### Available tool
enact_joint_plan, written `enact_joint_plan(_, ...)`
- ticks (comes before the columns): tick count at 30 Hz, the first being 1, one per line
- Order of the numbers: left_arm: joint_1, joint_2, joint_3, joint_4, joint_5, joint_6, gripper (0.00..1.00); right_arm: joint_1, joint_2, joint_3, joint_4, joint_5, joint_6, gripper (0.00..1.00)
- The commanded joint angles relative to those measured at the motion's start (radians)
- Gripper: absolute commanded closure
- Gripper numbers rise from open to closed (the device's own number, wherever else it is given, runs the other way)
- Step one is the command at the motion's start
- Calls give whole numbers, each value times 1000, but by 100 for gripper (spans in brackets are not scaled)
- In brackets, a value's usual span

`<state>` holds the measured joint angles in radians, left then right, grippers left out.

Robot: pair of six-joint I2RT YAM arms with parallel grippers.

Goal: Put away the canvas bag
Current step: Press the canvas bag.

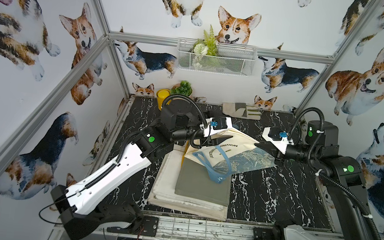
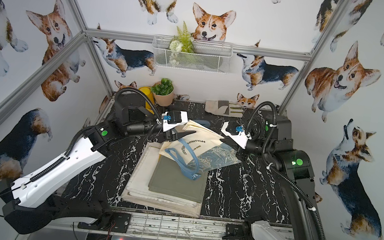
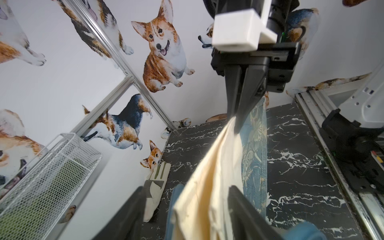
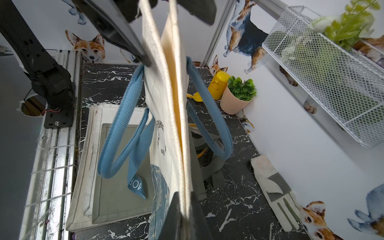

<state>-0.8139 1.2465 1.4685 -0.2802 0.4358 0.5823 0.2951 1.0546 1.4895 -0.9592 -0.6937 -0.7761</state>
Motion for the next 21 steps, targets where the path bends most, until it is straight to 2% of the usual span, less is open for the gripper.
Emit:
enact_joint_plan(1, -38, -25, 3, -68, -107, 59, 16, 14, 24, 43, -69, 99, -74, 100)
enact_joint_plan(4, -44, -38, 32, -111, -148, 66, 15, 55, 50, 57, -85, 189, -105, 100)
enact_joint_plan(7, -90, -10, 101, -204, -171, 112, 15, 66, 91, 87, -94, 206, -111, 100)
enact_joint_plan(12, -176, 143, 322, -416, -258, 235, 14, 108, 97, 90, -59, 242, -134, 100)
enact_joint_plan(16, -181, 243, 439, -534, -252, 238, 15, 112, 86, 82, -47, 251, -136, 100)
enact_joint_plan(21, -175, 297, 452, -552, -312, 211, 16, 112, 38, 44, -26, 243, -134, 100)
